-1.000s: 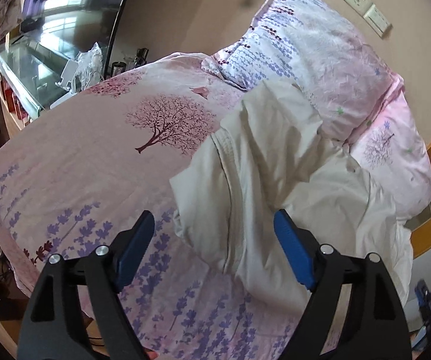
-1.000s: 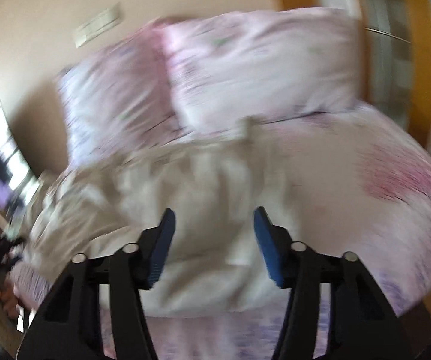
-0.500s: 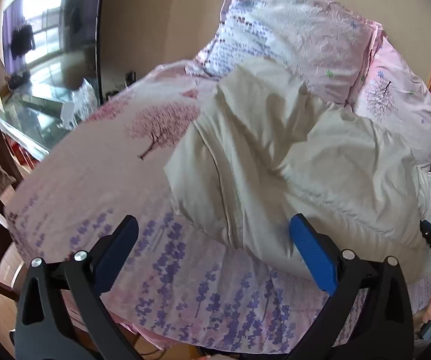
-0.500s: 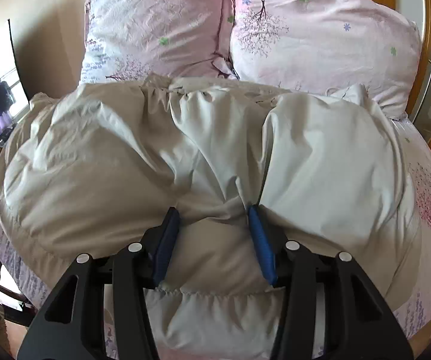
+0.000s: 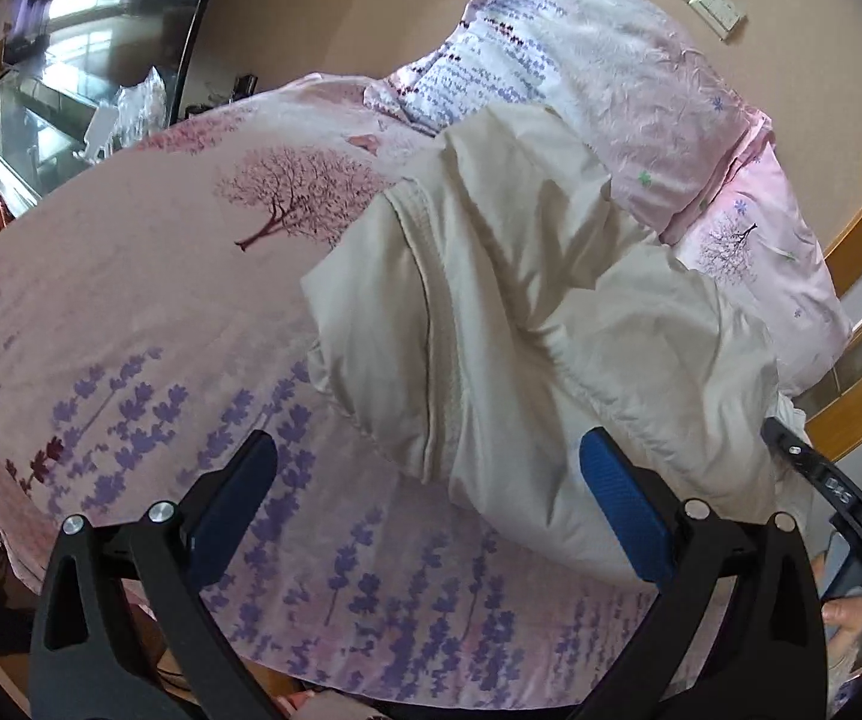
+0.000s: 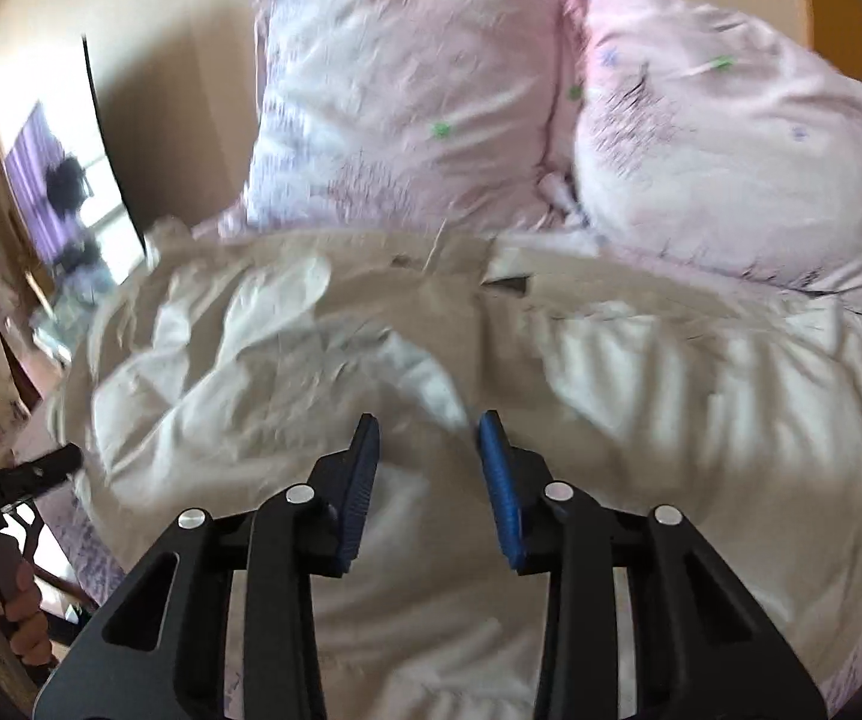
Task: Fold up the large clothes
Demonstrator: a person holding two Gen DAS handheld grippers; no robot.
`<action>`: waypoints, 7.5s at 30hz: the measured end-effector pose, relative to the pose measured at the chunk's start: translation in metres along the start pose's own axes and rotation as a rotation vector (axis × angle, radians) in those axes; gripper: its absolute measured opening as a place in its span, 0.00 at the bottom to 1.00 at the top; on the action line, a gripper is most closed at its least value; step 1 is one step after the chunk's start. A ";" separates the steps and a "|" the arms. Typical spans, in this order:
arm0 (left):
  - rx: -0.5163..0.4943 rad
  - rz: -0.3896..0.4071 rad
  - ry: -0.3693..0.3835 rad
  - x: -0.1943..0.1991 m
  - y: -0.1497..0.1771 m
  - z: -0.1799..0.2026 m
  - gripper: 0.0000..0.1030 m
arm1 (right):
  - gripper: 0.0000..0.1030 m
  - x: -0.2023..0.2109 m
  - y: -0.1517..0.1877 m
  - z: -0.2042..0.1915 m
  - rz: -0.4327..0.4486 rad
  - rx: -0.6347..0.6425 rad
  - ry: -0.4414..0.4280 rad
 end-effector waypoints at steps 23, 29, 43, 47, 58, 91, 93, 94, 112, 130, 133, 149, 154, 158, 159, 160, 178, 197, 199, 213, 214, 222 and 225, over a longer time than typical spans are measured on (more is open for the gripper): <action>0.145 -0.017 0.119 -0.033 -0.034 0.014 0.61 | 0.38 -0.065 0.010 0.011 -0.240 -0.019 0.005; 0.086 0.028 0.112 -0.021 -0.047 0.035 0.35 | 0.38 -0.065 0.010 0.013 -0.235 -0.018 0.005; -0.216 0.253 0.309 0.057 -0.052 0.136 0.28 | 0.38 -0.067 0.010 0.016 -0.246 -0.026 0.002; -0.254 0.265 0.322 0.066 -0.051 0.151 0.28 | 0.27 -0.039 -0.007 0.029 -0.211 -0.121 -0.063; -0.330 0.266 0.359 0.070 -0.038 0.182 0.29 | 0.05 -0.095 -0.015 0.016 -0.357 -0.050 0.004; -0.549 0.173 0.552 0.080 0.038 0.330 0.34 | 0.65 0.097 0.010 0.184 0.012 -0.201 0.212; -0.566 0.147 0.572 0.074 0.049 0.345 0.34 | 0.68 0.108 0.017 0.204 0.020 -0.247 0.244; -0.579 0.134 0.580 0.070 0.055 0.354 0.34 | 0.69 0.113 0.020 0.215 0.026 -0.269 0.253; -0.939 0.151 0.493 0.017 0.168 0.469 0.44 | 0.73 0.168 0.026 0.298 0.116 -0.472 -0.028; -1.021 0.103 0.493 -0.007 0.212 0.490 0.68 | 0.73 0.122 -0.007 0.257 -0.087 -0.354 -0.282; -1.030 0.098 0.493 -0.009 0.216 0.490 0.71 | 0.73 0.113 -0.005 0.258 -0.104 -0.375 -0.304; -1.026 0.148 0.531 0.022 0.203 0.485 0.85 | 0.13 0.114 -0.002 0.254 -0.043 -0.402 -0.386; -0.931 0.202 0.533 0.056 0.146 0.452 0.94 | 0.12 0.124 -0.002 0.259 -0.017 -0.404 -0.355; -0.780 0.214 0.471 0.055 0.079 0.420 0.97 | 0.11 0.136 -0.001 0.262 0.011 -0.389 -0.300; -0.736 0.214 0.438 0.047 0.060 0.409 0.97 | 0.11 0.137 -0.001 0.263 0.015 -0.387 -0.288; -0.720 0.210 0.420 0.042 0.052 0.403 0.97 | 0.11 0.139 0.000 0.266 0.019 -0.387 -0.273; -0.801 0.165 0.196 -0.020 0.032 0.413 0.98 | 0.12 0.101 0.046 0.315 -0.130 -0.451 -0.097; -0.804 0.019 0.230 -0.059 0.069 0.416 0.98 | 0.13 0.070 0.080 0.335 -0.162 -0.548 -0.161; -0.794 0.004 0.226 -0.063 0.071 0.413 0.98 | 0.13 0.066 0.078 0.334 -0.171 -0.541 -0.160; -0.793 -0.016 0.153 -0.079 0.086 0.393 0.98 | 0.22 0.068 0.057 0.322 -0.208 -0.437 -0.053; -0.799 -0.006 0.144 -0.077 0.086 0.392 0.98 | 0.25 0.075 0.059 0.322 -0.197 -0.438 -0.040; -0.781 0.000 0.142 -0.074 0.082 0.388 0.98 | 0.23 0.157 0.077 0.282 0.005 -0.350 -0.009; -0.786 0.005 0.134 -0.074 0.082 0.388 0.98 | 0.17 0.157 0.080 0.255 -0.001 -0.270 -0.057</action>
Point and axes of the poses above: each gripper's, at about its wrist camera, not at the fingertips, and x roughly against the way its jaws point, z to its right, y to its underside, the point moved 5 cm from there along -x, roughly the way its jaws point, and after that the axes turned 6 degrees about -y, right-handed, at the moved point
